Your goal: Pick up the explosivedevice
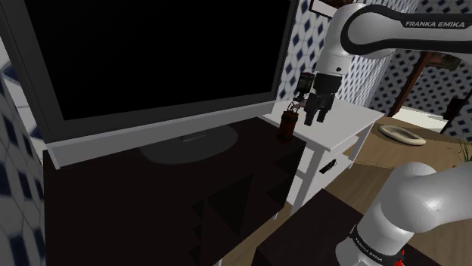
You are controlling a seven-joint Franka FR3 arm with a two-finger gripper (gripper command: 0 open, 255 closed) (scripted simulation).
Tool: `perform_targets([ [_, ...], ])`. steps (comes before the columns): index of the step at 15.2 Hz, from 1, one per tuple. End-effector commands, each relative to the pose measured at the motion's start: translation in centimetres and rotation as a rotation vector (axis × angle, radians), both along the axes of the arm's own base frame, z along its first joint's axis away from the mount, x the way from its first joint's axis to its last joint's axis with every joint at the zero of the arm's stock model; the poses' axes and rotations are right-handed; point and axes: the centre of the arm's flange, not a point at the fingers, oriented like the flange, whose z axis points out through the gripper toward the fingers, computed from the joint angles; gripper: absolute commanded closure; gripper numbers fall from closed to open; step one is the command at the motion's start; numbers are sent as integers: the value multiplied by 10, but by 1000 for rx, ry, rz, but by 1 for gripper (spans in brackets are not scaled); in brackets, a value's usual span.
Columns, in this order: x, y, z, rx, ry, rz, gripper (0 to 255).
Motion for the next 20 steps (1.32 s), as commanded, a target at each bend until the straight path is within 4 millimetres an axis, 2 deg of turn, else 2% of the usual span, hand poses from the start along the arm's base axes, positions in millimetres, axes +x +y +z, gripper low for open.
perform_targets([
  [1, 0, 0, 0, 0, 0, 0, 0],
  [20, 137, -197, -41, 14, -98, 29, 0],
])
